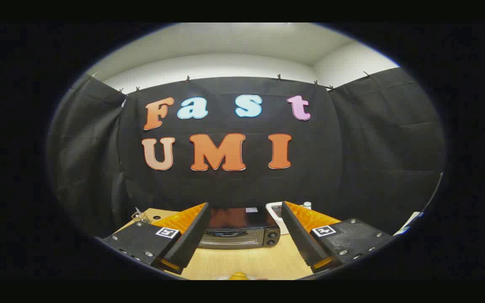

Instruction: Open the toaster oven, put the food inside, and close the toaster oven door.

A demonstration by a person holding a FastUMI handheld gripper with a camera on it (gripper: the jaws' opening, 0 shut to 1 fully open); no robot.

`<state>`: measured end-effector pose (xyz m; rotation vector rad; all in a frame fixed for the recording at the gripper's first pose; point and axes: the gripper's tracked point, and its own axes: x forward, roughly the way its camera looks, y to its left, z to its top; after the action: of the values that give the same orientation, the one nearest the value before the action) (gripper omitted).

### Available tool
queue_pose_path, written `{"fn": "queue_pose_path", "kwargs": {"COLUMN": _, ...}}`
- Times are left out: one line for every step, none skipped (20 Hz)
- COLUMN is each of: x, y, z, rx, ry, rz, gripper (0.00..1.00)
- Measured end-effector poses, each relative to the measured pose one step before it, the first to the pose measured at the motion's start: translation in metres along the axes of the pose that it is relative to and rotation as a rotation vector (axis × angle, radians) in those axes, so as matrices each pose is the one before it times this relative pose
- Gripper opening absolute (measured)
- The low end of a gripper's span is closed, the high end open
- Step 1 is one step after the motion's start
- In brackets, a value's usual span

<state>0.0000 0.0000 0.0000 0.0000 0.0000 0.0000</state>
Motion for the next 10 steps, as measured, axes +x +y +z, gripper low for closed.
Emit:
{"fn": "queue_pose_path", "kwargs": {"x": 0.00010, "y": 0.00177, "z": -0.00057, "rx": 0.00367, "ry": 0.00376, "rz": 0.00107, "gripper": 0.99}}
{"fn": "queue_pose_path", "kwargs": {"x": 0.00119, "y": 0.00129, "z": -0.00100, "rx": 0.00035, "ry": 0.00444, "rz": -0.00022, "gripper": 0.99}}
{"fn": "queue_pose_path", "kwargs": {"x": 0.00026, "y": 0.00105, "z": -0.00116, "rx": -0.00044, "ry": 0.00550, "rz": -0.00120, "gripper": 0.99}}
{"fn": "queue_pose_path", "kwargs": {"x": 0.00051, "y": 0.00222, "z": -0.00057, "rx": -0.00081, "ry": 0.00424, "rz": 0.00292, "gripper": 0.99}}
{"fn": "queue_pose_path", "kwargs": {"x": -0.00045, "y": 0.00211, "z": -0.00042, "rx": -0.00122, "ry": 0.00239, "rz": 0.00356, "gripper": 0.99}}
{"fn": "queue_pose_path", "kwargs": {"x": 0.00025, "y": 0.00166, "z": -0.00014, "rx": -0.00307, "ry": 0.00103, "rz": 0.00251, "gripper": 0.99}}
{"fn": "queue_pose_path", "kwargs": {"x": -0.00060, "y": 0.00018, "z": -0.00085, "rx": -0.00435, "ry": 0.00211, "rz": 0.00033, "gripper": 0.99}}
{"fn": "queue_pose_path", "kwargs": {"x": 0.00025, "y": -0.00047, "z": -0.00163, "rx": -0.00461, "ry": 0.00422, "rz": -0.00115, "gripper": 0.99}}
{"fn": "queue_pose_path", "kwargs": {"x": 0.00004, "y": -0.00087, "z": -0.00133, "rx": -0.00219, "ry": 0.00358, "rz": -0.00247, "gripper": 0.99}}
{"fn": "queue_pose_path", "kwargs": {"x": 0.00050, "y": 0.00032, "z": -0.00082, "rx": -0.00011, "ry": 0.00288, "rz": 0.00047, "gripper": 0.99}}
